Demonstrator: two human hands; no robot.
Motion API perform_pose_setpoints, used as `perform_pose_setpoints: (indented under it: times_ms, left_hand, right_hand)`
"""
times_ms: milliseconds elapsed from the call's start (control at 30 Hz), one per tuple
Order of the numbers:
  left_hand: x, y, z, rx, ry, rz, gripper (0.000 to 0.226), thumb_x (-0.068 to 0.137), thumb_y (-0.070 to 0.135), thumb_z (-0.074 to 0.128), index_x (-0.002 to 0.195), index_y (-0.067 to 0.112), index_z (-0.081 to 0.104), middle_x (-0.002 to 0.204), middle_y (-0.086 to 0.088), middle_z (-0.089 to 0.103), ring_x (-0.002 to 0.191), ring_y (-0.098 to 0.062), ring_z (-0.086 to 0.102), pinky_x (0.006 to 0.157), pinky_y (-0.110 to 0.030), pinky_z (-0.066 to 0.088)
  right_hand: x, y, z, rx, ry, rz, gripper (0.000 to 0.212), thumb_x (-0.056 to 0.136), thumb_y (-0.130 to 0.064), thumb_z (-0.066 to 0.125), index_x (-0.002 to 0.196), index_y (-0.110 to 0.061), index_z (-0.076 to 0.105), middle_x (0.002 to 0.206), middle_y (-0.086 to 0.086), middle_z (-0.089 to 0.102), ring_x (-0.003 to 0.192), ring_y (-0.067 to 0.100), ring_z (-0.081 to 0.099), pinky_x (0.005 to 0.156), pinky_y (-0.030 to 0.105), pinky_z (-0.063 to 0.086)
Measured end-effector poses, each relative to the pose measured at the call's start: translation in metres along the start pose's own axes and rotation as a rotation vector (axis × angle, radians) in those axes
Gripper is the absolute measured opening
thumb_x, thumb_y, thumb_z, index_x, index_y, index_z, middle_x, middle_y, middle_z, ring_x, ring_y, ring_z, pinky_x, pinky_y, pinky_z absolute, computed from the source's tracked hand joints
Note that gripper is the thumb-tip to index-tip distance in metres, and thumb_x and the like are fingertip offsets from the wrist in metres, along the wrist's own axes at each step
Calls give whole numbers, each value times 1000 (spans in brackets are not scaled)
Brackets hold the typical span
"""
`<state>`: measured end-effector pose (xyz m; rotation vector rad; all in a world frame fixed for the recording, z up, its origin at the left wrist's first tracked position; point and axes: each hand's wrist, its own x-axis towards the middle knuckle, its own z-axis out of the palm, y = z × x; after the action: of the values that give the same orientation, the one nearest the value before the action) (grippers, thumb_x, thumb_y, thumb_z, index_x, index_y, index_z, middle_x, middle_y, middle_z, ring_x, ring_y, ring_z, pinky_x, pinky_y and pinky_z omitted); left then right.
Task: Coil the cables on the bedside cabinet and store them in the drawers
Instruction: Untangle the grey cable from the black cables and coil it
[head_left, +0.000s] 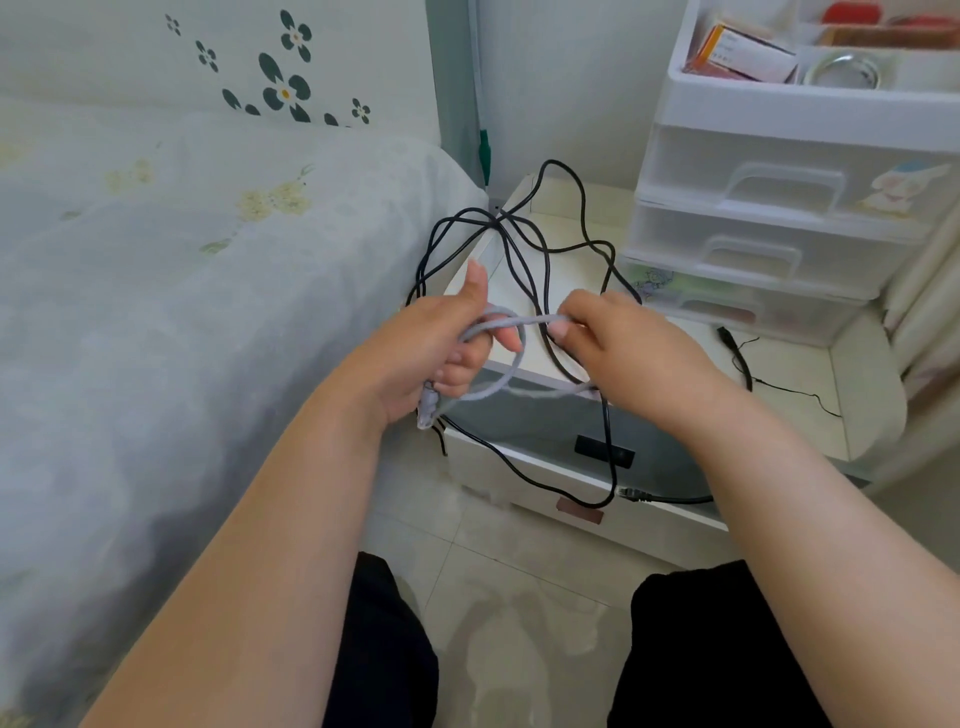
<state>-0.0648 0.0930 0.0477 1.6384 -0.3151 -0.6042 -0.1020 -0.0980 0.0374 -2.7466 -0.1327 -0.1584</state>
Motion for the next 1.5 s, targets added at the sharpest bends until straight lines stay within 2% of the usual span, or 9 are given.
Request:
perform_pose_setpoints:
  times_ms: [300, 433, 733, 867, 1033, 1133, 1300, 1400, 1500]
  left_hand:
    - [-6, -4, 6, -225, -332, -23, 33, 93, 36, 42, 87, 7, 57, 44, 7, 32, 32, -3, 26, 36, -16, 23]
    - [-2, -4, 4, -430, -421, 2, 36, 92, 44, 42, 81, 15, 59, 43, 11, 29, 32, 2, 25, 36, -17, 14]
    - [5, 1, 26, -582, -38, 241, 47, 103, 31, 32, 140, 4, 40, 46, 9, 27, 40, -6, 36, 44, -18, 36]
    - [8, -2, 26, -434, 57, 315, 47, 105, 28, 29, 148, 10, 27, 46, 8, 31, 61, -16, 66, 75, -34, 57]
    - [14, -9, 23, -4, 136, 329, 51, 105, 21, 27, 152, 24, 9, 47, 9, 36, 80, -20, 73, 104, -41, 42]
    - [15, -10, 26, 268, 149, 275, 50, 104, 21, 29, 151, 30, 16, 51, 9, 47, 82, -17, 71, 93, -27, 46]
    - [18, -16, 31, 573, 177, 206, 34, 103, 24, 33, 134, 30, 44, 74, 2, 63, 66, -12, 62, 71, -27, 51]
    - [14, -15, 30, 558, 90, 100, 26, 103, 32, 30, 100, 26, 55, 59, -2, 60, 42, -17, 55, 51, -31, 50]
    - [11, -13, 30, 320, -47, 20, 52, 101, 51, 26, 78, 16, 56, 41, 0, 43, 33, -16, 31, 41, -24, 32]
  right_hand:
    - [4, 8, 9, 425, 327, -135, 25, 98, -20, 47, 116, -24, 64, 93, -12, 45, 84, -3, 47, 77, 10, 37]
    - [4, 1, 17, 420, 292, -54, 24, 100, -29, 41, 111, -27, 62, 89, -2, 59, 80, 11, 52, 73, 30, 43]
    - [-6, -32, 45, 507, -195, 106, 10, 98, -19, 35, 90, -24, 40, 77, 8, 53, 53, 23, 54, 52, 37, 50]
    - [-13, -37, 45, 560, -376, 111, 21, 97, -20, 40, 81, -34, 38, 81, 6, 53, 52, 23, 52, 45, 29, 49]
    - [-18, -32, 38, 441, -447, 44, 11, 96, -24, 47, 105, -22, 53, 74, -1, 55, 61, 16, 51, 56, 26, 44]
    - [-14, -23, 30, 344, -330, 2, 28, 92, -30, 56, 82, -6, 66, 74, -7, 60, 82, 22, 64, 68, 31, 45]
    - [-14, -16, 15, 466, -275, -7, 34, 82, -37, 69, 66, -8, 64, 51, -3, 50, 44, 4, 40, 47, 16, 30]
    - [-12, -9, 2, 568, -268, -53, 25, 80, -34, 71, 66, -13, 68, 53, -10, 52, 53, -3, 42, 58, 14, 34]
    - [-9, -1, -7, 671, -158, -77, 37, 73, -43, 71, 69, -7, 65, 62, 14, 51, 58, 15, 39, 61, 28, 33]
